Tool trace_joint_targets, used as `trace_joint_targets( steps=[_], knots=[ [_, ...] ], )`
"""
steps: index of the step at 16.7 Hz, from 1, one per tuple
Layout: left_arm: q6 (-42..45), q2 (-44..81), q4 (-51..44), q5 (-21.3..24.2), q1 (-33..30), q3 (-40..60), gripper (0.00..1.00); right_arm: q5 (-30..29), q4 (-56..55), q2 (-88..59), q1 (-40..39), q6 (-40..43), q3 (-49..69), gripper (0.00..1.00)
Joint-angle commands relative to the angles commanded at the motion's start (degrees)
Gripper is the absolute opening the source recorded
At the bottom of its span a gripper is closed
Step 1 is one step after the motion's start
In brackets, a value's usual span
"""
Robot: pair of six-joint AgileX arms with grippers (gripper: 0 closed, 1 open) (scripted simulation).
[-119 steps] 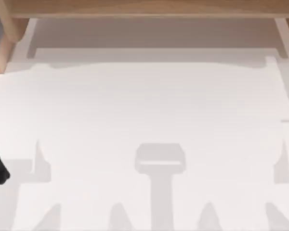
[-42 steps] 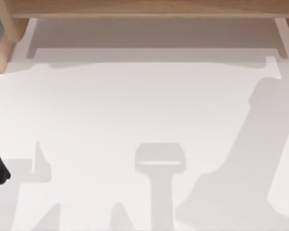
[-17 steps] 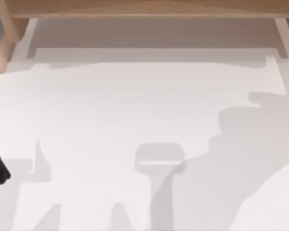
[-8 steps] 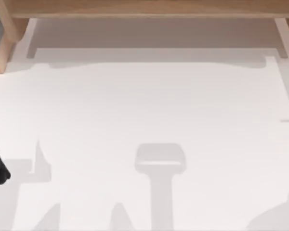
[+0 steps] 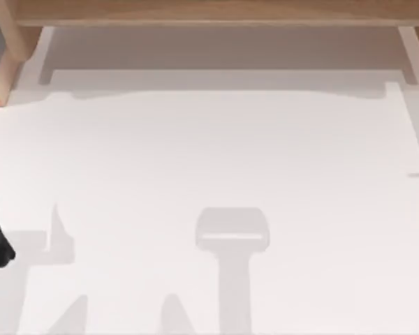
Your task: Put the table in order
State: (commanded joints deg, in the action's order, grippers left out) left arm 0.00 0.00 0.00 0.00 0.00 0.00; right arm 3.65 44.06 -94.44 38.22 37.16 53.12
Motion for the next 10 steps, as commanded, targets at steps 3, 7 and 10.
trace_joint_targets(
  steps=[3,7,10],
  knots=[
    [0.0,0.0,0.0,0.0,0.0,0.0,1.0,0.0,0.0,0.0,0.0,0.0,0.0,0.0],
    [0.0,0.0,0.0,0.0,0.0,0.0,1.0,0.0,0.1,0.1,-0.3,-0.2,0.1,0.0],
    [0.0,0.0,0.0,0.0,0.0,0.0,1.0,0.0,-0.1,0.5,-0.3,-0.2,0.4,0.0]
  ],
)
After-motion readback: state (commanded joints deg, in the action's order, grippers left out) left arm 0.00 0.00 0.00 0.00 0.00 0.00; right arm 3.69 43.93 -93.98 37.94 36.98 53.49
